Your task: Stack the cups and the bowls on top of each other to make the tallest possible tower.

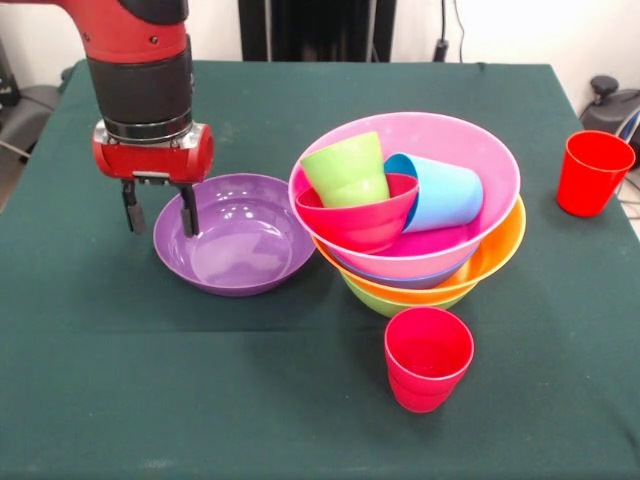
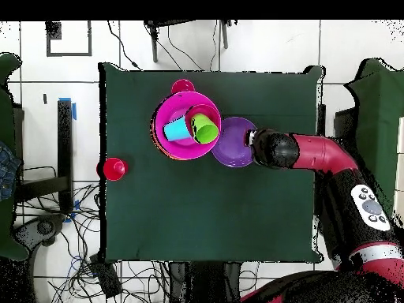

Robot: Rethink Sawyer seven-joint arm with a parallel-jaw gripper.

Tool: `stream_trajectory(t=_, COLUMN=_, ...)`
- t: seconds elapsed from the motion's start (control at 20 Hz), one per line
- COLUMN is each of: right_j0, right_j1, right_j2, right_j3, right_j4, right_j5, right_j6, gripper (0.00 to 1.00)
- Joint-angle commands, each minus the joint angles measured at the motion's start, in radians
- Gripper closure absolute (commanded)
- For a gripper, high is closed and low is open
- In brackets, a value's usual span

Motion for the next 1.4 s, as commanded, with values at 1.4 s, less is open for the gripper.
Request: stream_trajectory(t=1.4, right_j0=0.038, right_j1=0.124, right_j2=-0.059, right_j3=-0.043, right_j4=-0.01, right_j5=-0.14, right_j6=0.046, gripper=0.0)
